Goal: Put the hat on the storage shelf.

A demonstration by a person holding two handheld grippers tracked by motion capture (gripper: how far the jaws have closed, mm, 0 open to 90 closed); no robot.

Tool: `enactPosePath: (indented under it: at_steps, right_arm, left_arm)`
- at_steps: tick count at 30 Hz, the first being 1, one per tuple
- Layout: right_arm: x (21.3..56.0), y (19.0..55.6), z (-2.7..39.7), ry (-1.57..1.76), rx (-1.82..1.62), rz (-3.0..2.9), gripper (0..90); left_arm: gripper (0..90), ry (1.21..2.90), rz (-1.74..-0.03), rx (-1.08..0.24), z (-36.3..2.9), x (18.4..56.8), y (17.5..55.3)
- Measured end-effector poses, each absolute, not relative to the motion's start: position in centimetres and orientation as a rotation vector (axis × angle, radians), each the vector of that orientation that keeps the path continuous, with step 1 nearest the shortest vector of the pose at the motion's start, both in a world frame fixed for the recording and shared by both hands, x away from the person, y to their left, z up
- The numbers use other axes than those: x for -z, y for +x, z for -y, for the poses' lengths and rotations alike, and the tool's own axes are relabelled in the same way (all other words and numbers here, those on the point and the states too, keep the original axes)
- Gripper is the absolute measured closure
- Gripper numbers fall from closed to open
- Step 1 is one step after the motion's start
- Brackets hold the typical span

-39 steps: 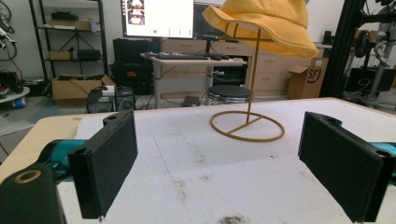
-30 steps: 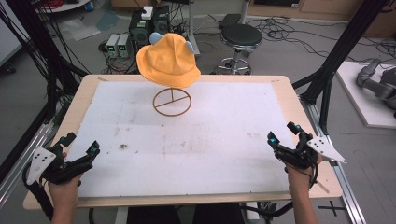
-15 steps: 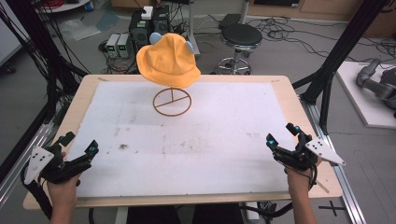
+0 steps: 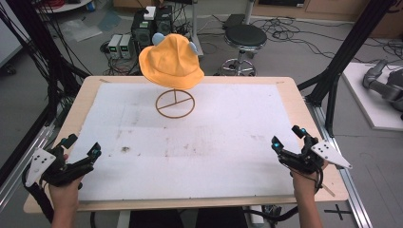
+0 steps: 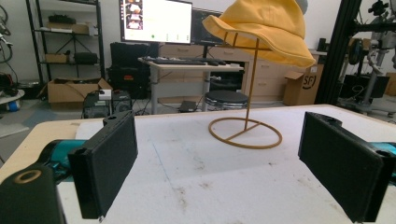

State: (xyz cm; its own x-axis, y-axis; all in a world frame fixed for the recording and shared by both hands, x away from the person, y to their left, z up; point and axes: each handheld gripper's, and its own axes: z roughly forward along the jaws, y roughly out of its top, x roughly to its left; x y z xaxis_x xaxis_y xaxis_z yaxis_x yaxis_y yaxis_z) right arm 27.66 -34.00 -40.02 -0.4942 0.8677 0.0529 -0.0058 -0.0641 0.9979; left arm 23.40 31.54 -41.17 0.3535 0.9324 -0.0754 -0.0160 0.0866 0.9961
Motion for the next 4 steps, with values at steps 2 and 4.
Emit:
enactPosePath:
  at_steps: [2,4]
  right_arm:
    - [40.03,27.68,34.07,0.951,-1.642,-1.528,11.8]
    - [40.04,27.69,34.1,0.949,-1.642,-1.527,11.8]
  left_arm:
    - [12.2,1.277,-0.957,-0.898,-31.54,41.16,23.41]
    - [12.2,1.278,-0.956,-0.897,-31.54,41.15,23.43]
